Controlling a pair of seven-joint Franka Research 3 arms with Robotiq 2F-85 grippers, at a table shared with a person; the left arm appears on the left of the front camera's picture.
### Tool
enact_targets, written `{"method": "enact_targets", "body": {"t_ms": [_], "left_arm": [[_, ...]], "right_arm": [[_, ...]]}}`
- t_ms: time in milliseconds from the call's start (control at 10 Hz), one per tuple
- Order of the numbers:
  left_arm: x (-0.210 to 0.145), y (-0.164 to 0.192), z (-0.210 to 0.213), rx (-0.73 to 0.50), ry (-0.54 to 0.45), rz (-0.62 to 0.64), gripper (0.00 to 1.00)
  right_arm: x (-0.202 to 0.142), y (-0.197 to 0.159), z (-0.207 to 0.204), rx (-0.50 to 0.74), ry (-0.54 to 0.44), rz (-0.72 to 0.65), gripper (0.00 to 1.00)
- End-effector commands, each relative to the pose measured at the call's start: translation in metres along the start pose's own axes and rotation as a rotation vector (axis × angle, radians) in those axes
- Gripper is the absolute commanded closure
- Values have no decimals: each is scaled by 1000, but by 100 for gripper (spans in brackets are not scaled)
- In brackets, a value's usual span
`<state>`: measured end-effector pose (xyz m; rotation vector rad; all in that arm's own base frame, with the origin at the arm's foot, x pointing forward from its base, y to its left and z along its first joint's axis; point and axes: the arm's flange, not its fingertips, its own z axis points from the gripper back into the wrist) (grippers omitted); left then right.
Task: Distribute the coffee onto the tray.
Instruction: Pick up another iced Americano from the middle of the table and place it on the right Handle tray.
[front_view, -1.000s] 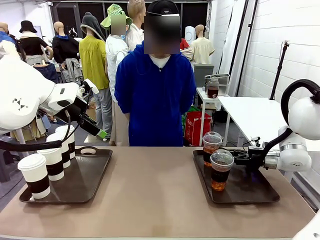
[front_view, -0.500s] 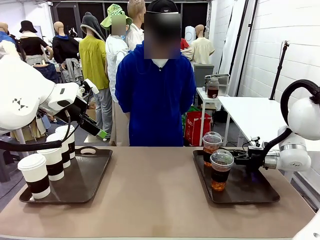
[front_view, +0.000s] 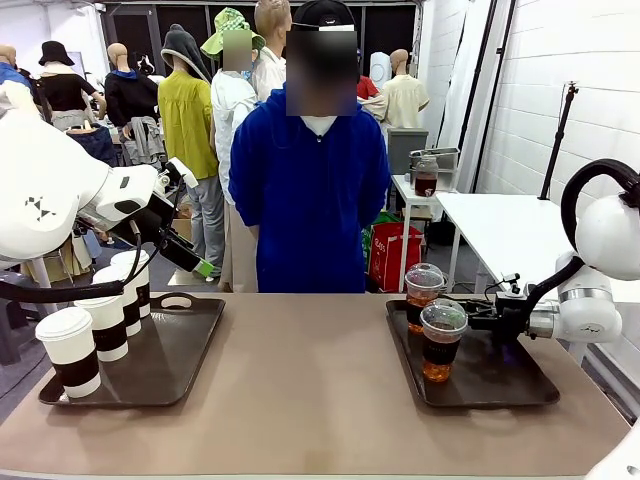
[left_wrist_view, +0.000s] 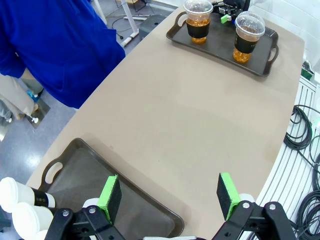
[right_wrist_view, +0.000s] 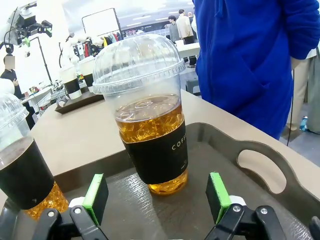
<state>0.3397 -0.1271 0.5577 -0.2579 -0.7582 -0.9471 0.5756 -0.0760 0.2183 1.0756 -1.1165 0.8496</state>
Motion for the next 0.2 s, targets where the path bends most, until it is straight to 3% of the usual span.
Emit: {"method": "enact_targets", "body": {"t_ms": [0,100], "left_arm": [[-1,1,0,-2,-2,3,0],[-1,1,0,-2,-2,3,0]], "right_arm": [[-1,-3,0,4,-5,1,0],[-1,-3,0,4,-5,1,0]]}}
